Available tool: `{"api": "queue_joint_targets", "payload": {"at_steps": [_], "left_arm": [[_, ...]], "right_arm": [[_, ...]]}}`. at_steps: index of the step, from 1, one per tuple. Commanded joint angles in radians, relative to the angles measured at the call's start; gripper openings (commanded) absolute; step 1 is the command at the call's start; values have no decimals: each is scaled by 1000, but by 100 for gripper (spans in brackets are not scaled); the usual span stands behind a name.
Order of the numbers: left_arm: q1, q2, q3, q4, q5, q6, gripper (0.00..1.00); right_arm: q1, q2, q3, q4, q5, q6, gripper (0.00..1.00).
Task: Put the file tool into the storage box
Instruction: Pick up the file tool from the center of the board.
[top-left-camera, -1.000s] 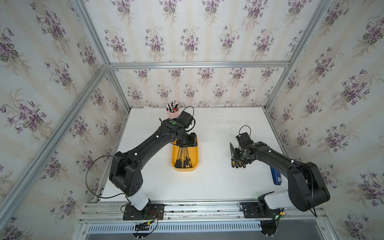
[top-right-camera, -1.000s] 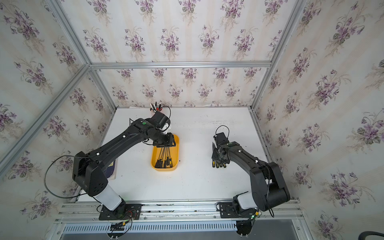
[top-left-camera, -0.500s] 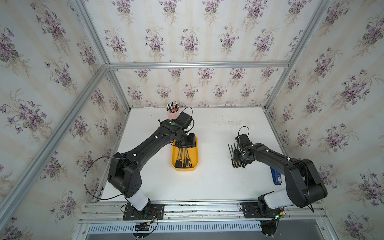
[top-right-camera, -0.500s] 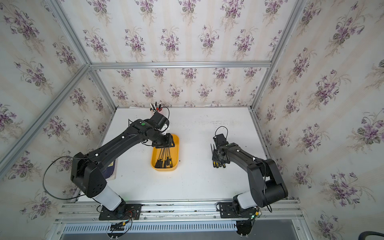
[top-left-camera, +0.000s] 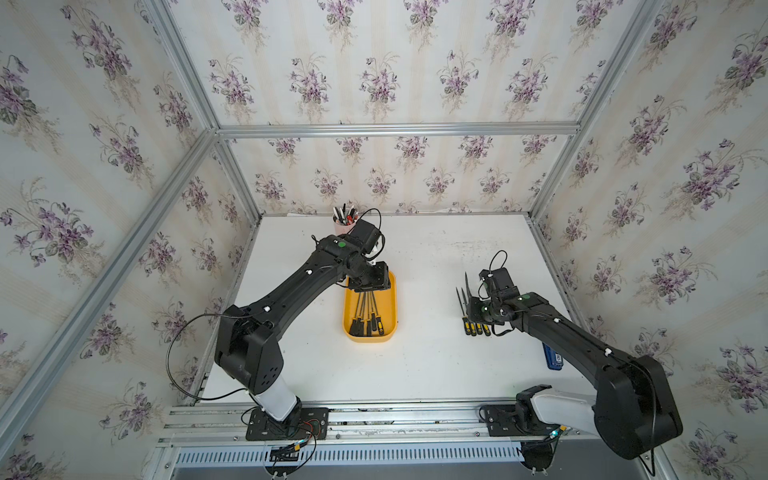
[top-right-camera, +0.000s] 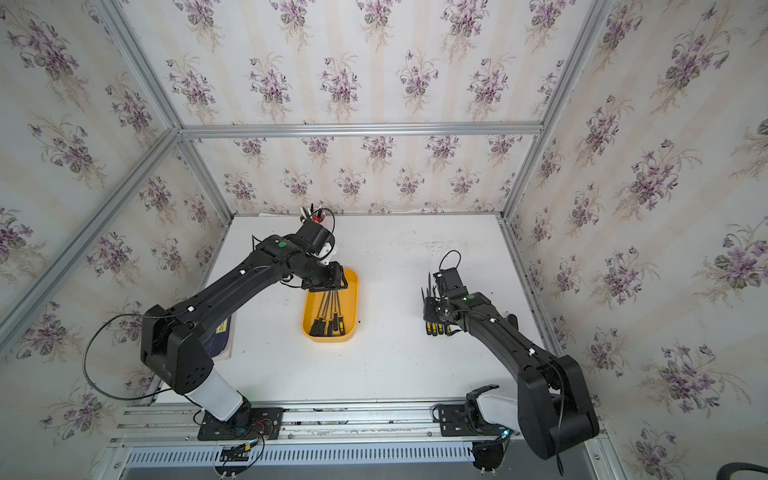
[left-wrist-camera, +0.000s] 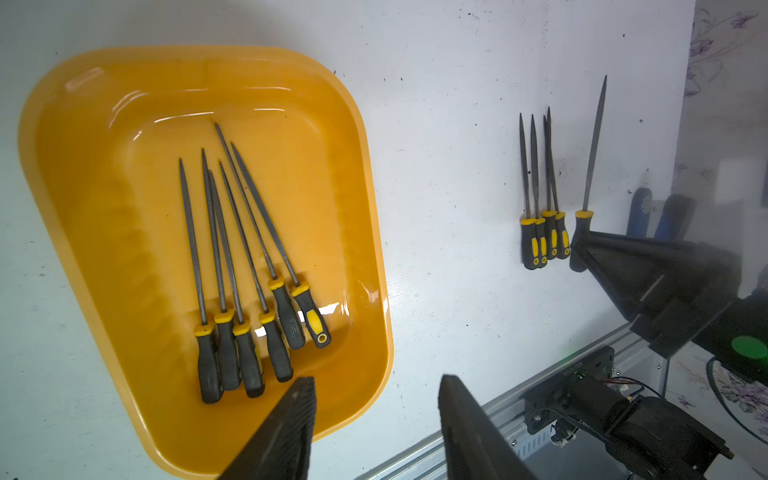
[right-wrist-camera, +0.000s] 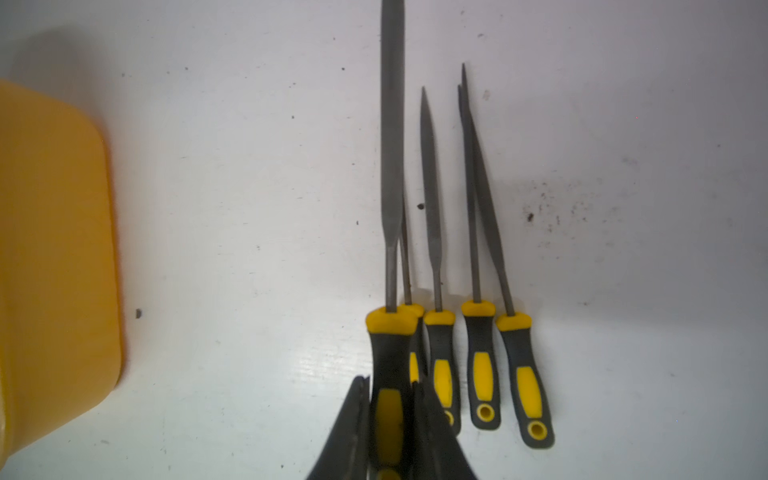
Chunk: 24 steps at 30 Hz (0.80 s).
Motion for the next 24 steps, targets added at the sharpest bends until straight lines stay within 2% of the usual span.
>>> {"api": "queue_joint_targets", "payload": {"at_steps": [1,7,9,12,16,18,24], "left_arm": [[5,5,19,34,33,3,53],[11,29,28,185,229,-89,54],[11,48,11,287,324,-167,54],[7,68,-23,450,407,-298,54],[-11,93,-36,633,444,-438,54],[-30,115,-37,716,457,-497,58],[-71,169,-9,805,447,-543,59]], "right_arm": [[0,-37,3,-13,-82,-6,2],[0,-164,-2,6,-242,28,1],[0,-227,-14,43,-313,54,1],[2,-296,-29,93,-395,110,1],[3,-341,-52,135,-441,170,1],[3,-355,-68,156,-452,194,2],[15,-351,-81,179,-471,217,2]]}}
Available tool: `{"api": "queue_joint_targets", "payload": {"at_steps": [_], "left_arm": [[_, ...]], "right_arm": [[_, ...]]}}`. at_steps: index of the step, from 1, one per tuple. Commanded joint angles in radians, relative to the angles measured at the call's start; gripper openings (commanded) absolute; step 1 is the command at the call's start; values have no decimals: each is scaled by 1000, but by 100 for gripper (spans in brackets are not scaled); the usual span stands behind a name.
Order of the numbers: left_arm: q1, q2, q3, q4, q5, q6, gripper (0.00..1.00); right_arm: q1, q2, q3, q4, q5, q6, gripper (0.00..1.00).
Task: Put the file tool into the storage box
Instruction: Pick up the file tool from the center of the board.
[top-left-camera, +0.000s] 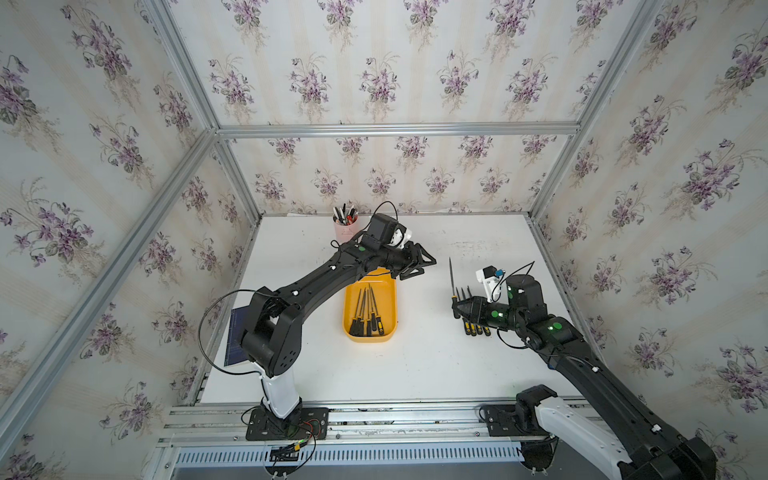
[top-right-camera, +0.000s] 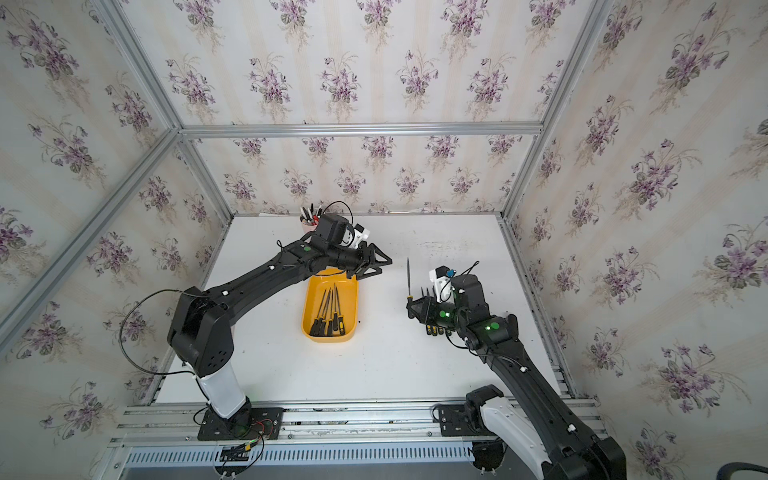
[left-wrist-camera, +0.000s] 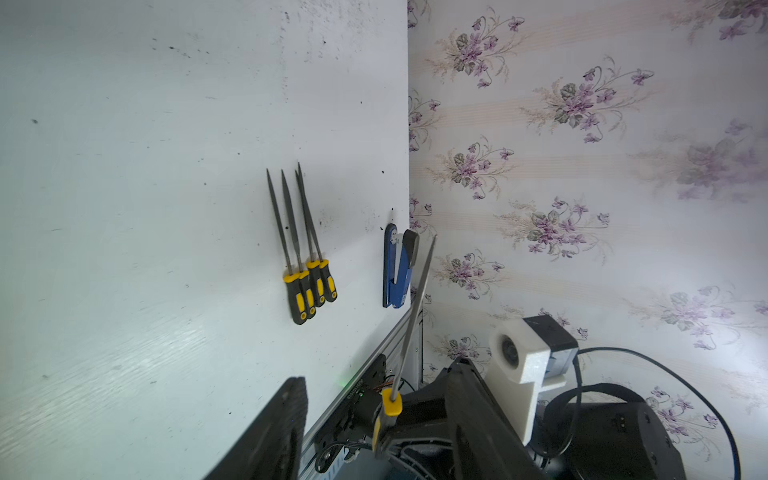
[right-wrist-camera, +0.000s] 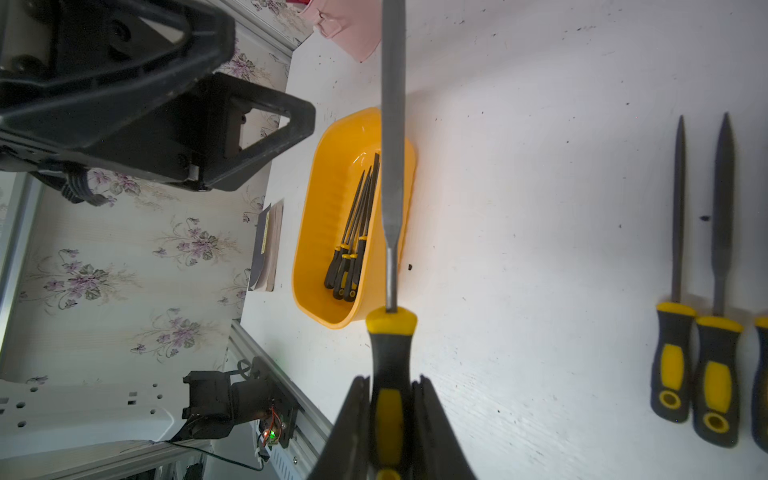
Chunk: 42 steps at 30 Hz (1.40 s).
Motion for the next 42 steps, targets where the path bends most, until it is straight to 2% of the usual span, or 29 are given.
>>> {"api": "queue_joint_targets", "payload": {"at_steps": [1,9,11,15,18,23,25,28,34,35,38,39,42], "left_arm": [[-13,23,15,128,26,-66,59],[-41,89,99,27,16,-9,56],[-46,104,113,12,15,0,49],[-50,131,135,-29,10,25,45],[-52,148,160,-77,2,53,37],[-51,170,195,-143,-16,89,32],[-51,177,209,-165,-22,104,26],[-51,181,222,-195,-30,131,11],[-52,189,252,-274,-49,186,0],[-50,187,258,-295,-54,201,0],[-43,177,275,-354,-65,252,0],[-39,172,281,-383,-69,277,0],[-15,149,295,-469,-86,353,0]], "right_arm": [[7,3,-1,43,-26,27,2],[29,19,-3,57,-30,33,2],[36,26,-2,66,-31,35,2],[46,42,1,78,-35,39,1],[54,50,3,77,-32,38,1],[65,58,1,82,-32,38,2],[69,62,0,85,-31,39,1],[73,68,-1,81,-25,38,1],[77,66,-11,83,-22,39,4],[80,64,-11,83,-23,40,9],[78,58,-11,78,-17,35,51],[80,55,-9,74,-10,32,61],[79,45,2,51,27,28,74]]}}
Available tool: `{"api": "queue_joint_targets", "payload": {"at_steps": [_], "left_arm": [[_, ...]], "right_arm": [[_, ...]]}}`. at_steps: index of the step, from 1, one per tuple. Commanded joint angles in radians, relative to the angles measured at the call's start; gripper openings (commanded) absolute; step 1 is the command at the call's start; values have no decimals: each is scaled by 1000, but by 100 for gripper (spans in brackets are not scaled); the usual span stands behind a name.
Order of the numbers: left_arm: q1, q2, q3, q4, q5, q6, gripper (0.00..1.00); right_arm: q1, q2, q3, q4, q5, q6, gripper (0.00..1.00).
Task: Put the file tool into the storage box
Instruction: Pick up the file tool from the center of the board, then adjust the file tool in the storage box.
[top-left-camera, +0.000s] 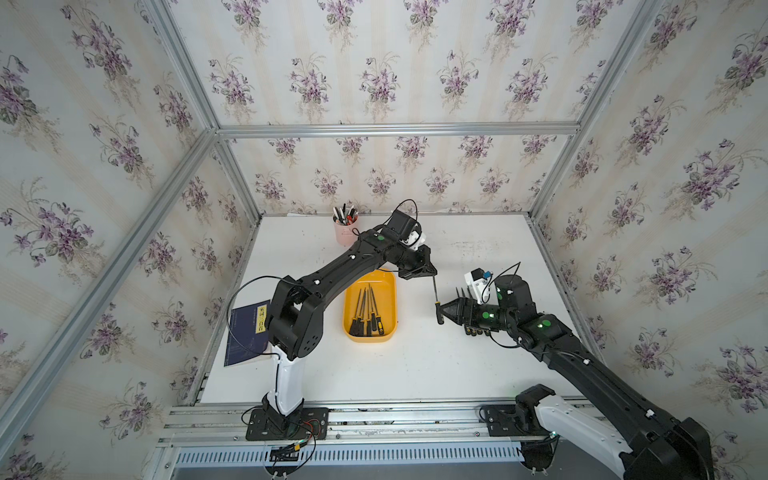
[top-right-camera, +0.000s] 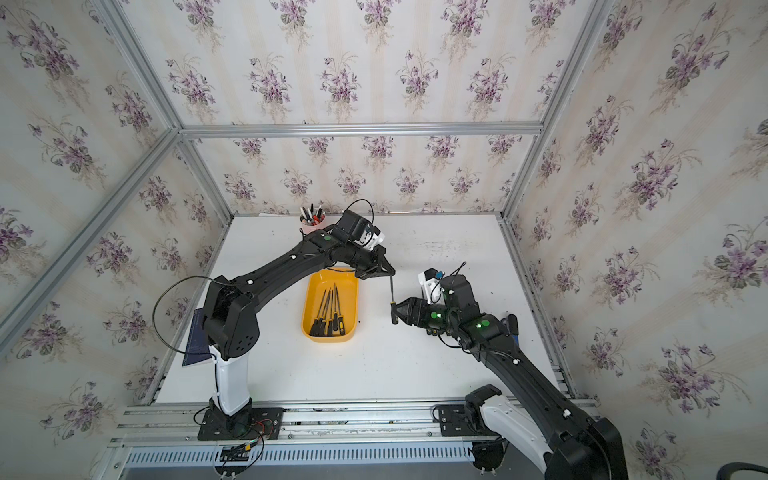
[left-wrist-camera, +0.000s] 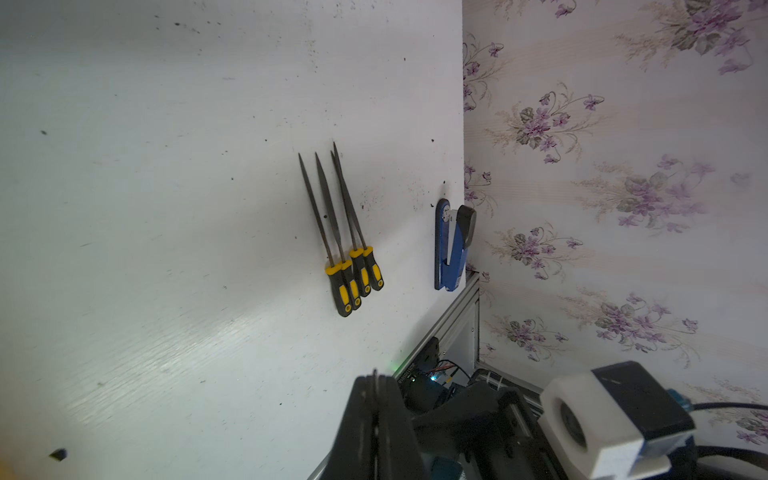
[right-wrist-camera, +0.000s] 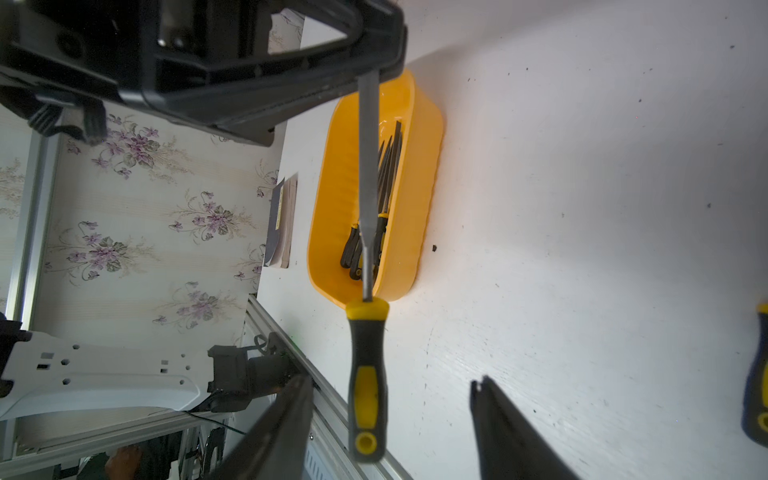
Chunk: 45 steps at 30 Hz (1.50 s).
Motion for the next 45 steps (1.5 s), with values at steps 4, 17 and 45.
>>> {"api": "queue_joint_targets", "payload": {"at_steps": [4,17,45], "left_arm": [[90,-94,1,-201,-43,189,0],[253,-178,-58,-346,-291,363,0],[163,23,-95,-193,-462,278,0]], "right_arm": [[0,-24,20,-27,59,-17,80],[-1,-24,-22,7,55,3,80],[-2,13,-22,1,73,-34,79]]}}
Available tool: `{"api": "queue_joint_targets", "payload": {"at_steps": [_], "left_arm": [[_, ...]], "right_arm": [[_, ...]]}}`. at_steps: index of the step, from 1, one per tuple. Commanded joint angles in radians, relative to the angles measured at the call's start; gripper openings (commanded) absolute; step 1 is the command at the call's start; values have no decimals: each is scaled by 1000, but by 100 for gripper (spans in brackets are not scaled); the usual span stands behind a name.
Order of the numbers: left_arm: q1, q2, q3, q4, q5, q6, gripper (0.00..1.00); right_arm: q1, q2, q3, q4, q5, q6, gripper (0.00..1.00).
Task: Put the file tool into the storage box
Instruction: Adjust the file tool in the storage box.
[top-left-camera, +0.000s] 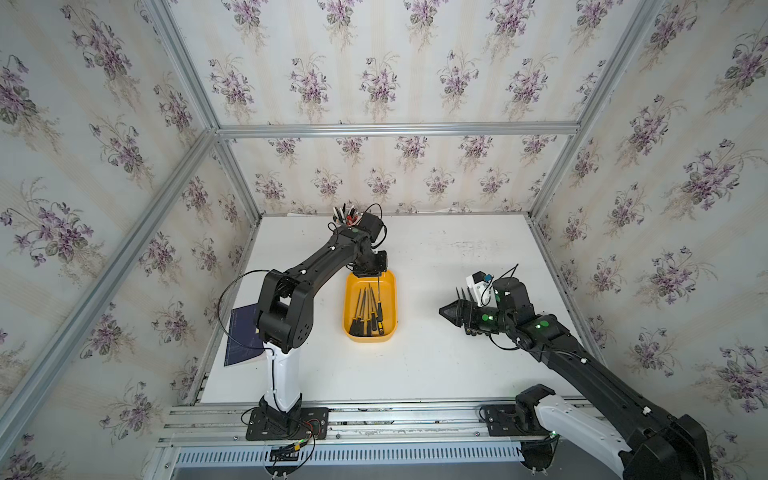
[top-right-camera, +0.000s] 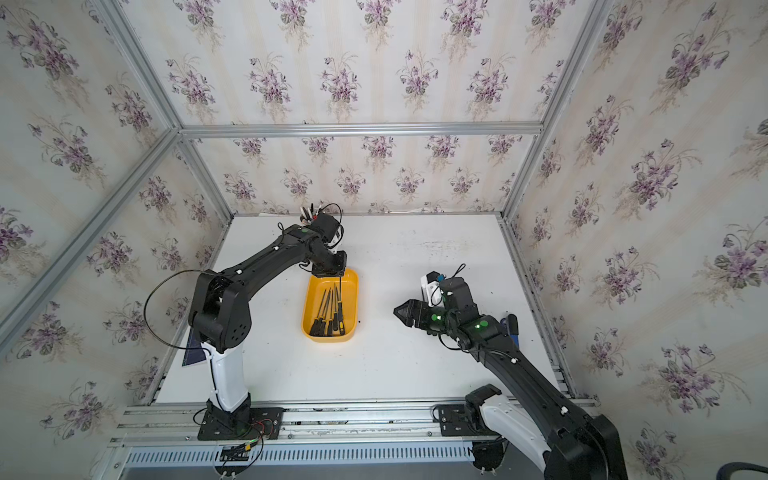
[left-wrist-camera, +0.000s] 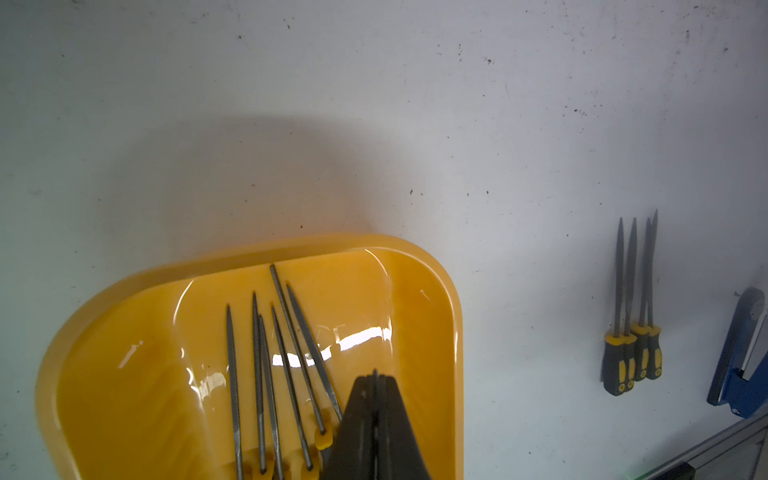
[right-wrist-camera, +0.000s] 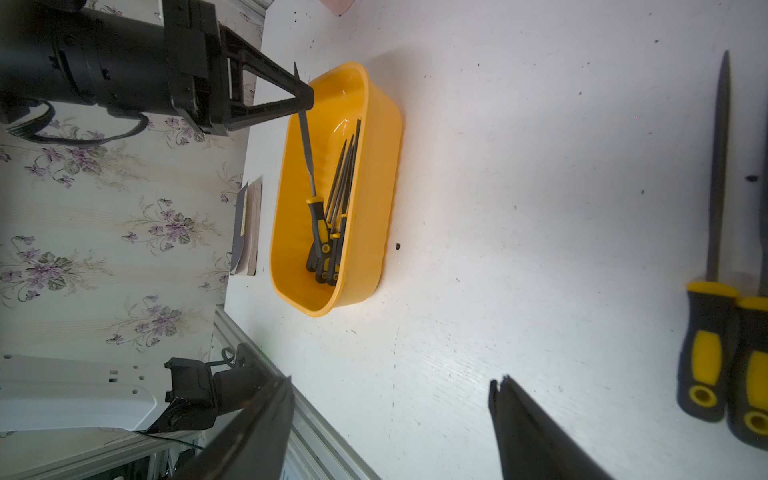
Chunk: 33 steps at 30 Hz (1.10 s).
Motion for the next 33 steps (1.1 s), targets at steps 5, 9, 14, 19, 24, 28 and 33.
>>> {"api": "queue_joint_targets", "payload": {"at_steps": [5,9,14,19,24,28,33], "left_arm": [[-22,33,-19,42,-29,-22,0],[-33,47,-24,46,-44,-20,0],[-34,54,-47,58,-55,-18,0],[-35,63,-65,64,-56,-17,0],[-35,71,-71,67,-54,-17,0],[-35,59,-68,69,-48,-22,0],[-36,51,-42,46,-36,-14,0]], "right_arm": [[1,5,3,21,14,-15,79],[0,9,3,23,15,-16,79],[1,12,3,23,21,-20,79],[0,18,2,24,22,-19,79],[0,20,-1,23,25,-19,79],[1,21,-2,23,26,-16,79],[0,20,-6,24,26,-14,79]]}}
